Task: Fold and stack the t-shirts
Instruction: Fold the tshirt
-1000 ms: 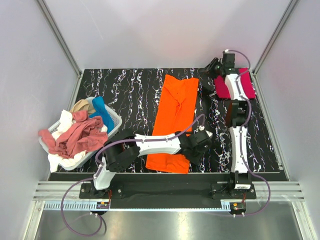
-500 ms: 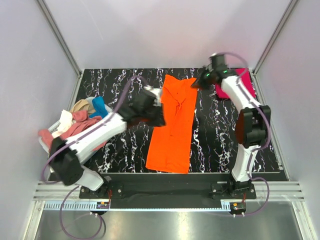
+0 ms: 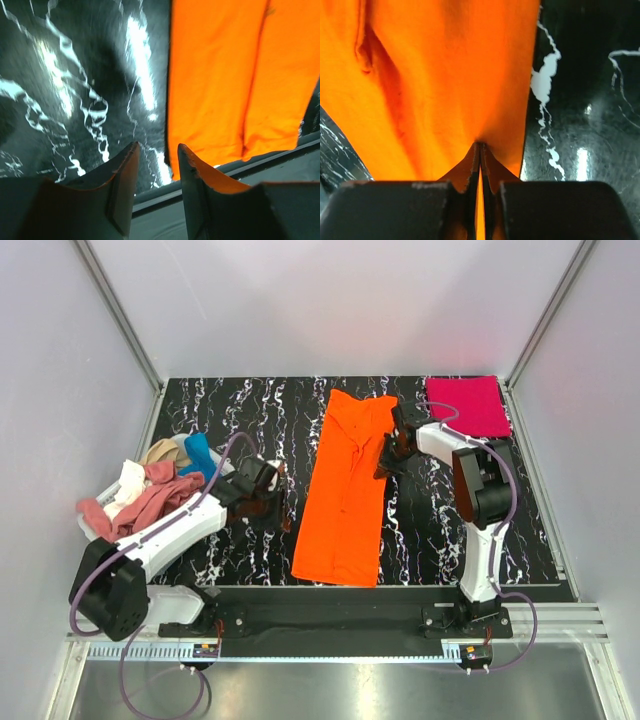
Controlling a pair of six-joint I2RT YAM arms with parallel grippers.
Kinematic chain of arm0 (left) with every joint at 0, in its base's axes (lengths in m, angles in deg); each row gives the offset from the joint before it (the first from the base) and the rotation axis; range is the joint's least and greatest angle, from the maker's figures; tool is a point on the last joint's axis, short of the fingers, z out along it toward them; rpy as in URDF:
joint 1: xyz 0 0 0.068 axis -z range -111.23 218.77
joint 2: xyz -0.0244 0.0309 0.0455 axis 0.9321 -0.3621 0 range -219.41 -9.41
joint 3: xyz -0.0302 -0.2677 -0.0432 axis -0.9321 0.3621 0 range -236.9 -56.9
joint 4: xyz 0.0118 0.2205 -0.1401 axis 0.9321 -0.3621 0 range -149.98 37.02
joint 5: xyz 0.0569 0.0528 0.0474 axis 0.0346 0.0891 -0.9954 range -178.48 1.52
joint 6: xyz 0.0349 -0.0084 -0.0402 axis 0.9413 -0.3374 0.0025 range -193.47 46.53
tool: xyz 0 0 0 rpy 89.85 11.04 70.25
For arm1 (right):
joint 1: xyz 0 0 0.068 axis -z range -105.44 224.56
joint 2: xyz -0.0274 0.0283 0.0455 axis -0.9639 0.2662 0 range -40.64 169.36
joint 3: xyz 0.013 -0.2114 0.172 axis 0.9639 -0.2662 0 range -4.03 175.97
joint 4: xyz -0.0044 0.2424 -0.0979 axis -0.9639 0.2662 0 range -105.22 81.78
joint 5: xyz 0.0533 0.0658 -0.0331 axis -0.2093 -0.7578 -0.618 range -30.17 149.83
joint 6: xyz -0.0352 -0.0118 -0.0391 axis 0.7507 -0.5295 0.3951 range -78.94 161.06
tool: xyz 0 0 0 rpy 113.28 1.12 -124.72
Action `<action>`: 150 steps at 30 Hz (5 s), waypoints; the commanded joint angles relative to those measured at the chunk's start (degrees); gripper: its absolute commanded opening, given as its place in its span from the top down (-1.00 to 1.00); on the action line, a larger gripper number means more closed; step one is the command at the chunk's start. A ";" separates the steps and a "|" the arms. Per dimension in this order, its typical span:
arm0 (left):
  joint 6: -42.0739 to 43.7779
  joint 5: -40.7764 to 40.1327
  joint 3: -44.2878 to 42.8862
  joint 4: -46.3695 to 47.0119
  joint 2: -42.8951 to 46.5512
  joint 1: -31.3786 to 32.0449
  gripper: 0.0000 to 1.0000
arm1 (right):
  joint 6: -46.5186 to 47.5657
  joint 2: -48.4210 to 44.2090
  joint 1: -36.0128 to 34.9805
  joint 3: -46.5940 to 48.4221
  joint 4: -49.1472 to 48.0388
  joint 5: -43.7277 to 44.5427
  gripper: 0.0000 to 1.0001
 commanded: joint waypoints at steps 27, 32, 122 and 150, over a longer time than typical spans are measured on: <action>-11.46 10.21 14.16 23.84 -5.01 7.50 -0.03 | -5.99 -24.39 -1.28 -18.45 8.80 1.41 0.08; -12.08 8.99 15.13 24.99 -5.37 9.44 -0.02 | -12.04 -36.52 -4.44 -33.66 5.73 0.71 -0.01; -3.20 9.42 -42.78 8.73 -43.42 -6.64 1.00 | 9.91 -9.04 -0.49 7.71 6.59 9.59 1.00; -4.60 18.47 -64.58 8.56 -60.29 -13.67 0.99 | 15.00 7.13 4.78 26.43 5.80 -0.77 0.87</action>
